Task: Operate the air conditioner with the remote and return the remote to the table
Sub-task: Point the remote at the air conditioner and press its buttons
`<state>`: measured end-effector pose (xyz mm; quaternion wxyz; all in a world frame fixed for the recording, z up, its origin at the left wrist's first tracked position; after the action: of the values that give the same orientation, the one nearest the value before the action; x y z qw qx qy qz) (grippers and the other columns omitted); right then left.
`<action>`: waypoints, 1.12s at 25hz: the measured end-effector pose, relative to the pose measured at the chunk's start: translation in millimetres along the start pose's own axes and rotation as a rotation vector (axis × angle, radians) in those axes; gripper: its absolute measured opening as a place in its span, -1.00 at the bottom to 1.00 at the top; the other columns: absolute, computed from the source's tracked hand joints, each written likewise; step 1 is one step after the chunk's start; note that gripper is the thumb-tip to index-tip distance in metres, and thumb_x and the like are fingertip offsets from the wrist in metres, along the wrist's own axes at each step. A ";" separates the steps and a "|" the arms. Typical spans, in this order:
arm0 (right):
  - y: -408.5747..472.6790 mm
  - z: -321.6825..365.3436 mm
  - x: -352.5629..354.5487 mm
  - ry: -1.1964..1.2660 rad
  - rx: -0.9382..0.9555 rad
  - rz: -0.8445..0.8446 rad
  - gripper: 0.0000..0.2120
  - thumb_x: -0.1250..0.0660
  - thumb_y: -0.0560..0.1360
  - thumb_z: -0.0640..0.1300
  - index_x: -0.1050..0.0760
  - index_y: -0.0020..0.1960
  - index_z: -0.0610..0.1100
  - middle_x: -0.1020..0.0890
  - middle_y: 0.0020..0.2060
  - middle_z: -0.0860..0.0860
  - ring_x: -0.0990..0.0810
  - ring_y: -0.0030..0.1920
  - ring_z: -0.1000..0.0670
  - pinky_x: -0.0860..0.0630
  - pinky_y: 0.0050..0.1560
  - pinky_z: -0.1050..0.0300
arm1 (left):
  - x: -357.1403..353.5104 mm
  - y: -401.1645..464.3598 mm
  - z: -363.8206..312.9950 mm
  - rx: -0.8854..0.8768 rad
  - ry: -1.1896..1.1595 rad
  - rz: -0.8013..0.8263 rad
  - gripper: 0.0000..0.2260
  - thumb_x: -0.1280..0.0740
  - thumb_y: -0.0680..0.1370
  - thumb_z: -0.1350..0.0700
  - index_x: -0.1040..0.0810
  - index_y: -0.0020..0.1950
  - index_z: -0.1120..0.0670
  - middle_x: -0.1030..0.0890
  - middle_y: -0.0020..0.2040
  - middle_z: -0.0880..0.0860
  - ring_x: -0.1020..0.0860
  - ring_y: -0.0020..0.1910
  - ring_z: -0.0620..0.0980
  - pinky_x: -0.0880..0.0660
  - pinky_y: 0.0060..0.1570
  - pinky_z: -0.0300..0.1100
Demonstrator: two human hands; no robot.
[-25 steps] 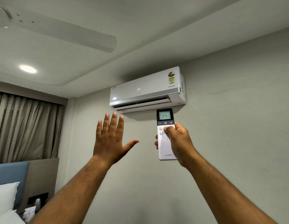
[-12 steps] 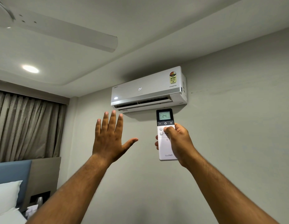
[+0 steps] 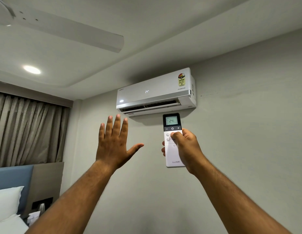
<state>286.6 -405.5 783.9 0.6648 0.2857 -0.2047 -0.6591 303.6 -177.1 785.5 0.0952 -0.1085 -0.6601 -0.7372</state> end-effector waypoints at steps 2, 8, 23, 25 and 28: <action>1.6 -1.4 0.3 0.000 -0.003 -0.002 -0.88 -0.20 0.57 -0.15 -0.48 0.06 -0.14 -0.69 -0.21 -0.19 -0.69 -0.37 -0.12 -0.61 -0.39 0.07 | -0.2 1.1 1.1 0.002 0.003 0.000 -0.10 0.14 0.41 -0.49 0.01 0.54 0.12 -0.04 0.57 0.21 0.05 0.54 0.23 0.01 0.48 0.24; 3.3 -3.6 1.0 -0.019 -0.004 -0.002 -0.88 -0.21 0.58 -0.14 -0.47 0.08 -0.13 -0.69 -0.17 -0.20 -0.70 -0.38 -0.09 -0.61 -0.39 0.09 | -4.0 -0.3 3.5 0.011 0.016 0.015 -0.09 0.14 0.41 -0.49 0.01 0.54 0.12 -0.03 0.57 0.21 0.06 0.54 0.23 0.02 0.48 0.24; 0.4 0.2 -13.2 -0.025 0.004 0.013 -0.92 -0.20 0.59 -0.14 -0.46 0.02 -0.08 -0.68 -0.19 -0.17 -0.69 -0.40 -0.06 -0.61 -0.41 0.11 | -0.9 -3.9 18.1 0.027 0.033 0.023 -0.09 0.15 0.41 -0.49 0.00 0.54 0.12 -0.04 0.57 0.21 0.06 0.54 0.23 0.01 0.48 0.25; 0.6 1.7 -14.2 -0.019 0.005 0.012 -0.93 -0.20 0.59 -0.14 -0.46 0.02 -0.08 -0.68 -0.20 -0.17 -0.69 -0.40 -0.06 -0.61 -0.42 0.11 | 0.7 -3.8 19.3 0.028 0.030 0.021 -0.09 0.15 0.41 -0.49 0.00 0.54 0.12 -0.04 0.57 0.21 0.05 0.54 0.23 0.01 0.48 0.25; 1.1 3.7 -15.5 -0.019 0.012 0.016 -0.91 -0.20 0.60 -0.14 -0.46 0.04 -0.11 -0.68 -0.20 -0.18 -0.69 -0.40 -0.08 -0.61 -0.42 0.10 | 2.8 -3.1 21.3 0.030 0.030 0.022 -0.09 0.16 0.40 -0.50 0.01 0.55 0.12 -0.03 0.57 0.21 0.07 0.54 0.23 0.02 0.48 0.25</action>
<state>284.3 -390.5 789.0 0.6664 0.2818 -0.2172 -0.6552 300.7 -155.6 785.6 0.1146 -0.1032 -0.6684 -0.7277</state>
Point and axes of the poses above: each hand's wrist, its own y-axis towards the middle knuckle, its own x-axis out of the back of the hand, z = x × y, the point moved 3 cm from there along y, towards the middle knuckle
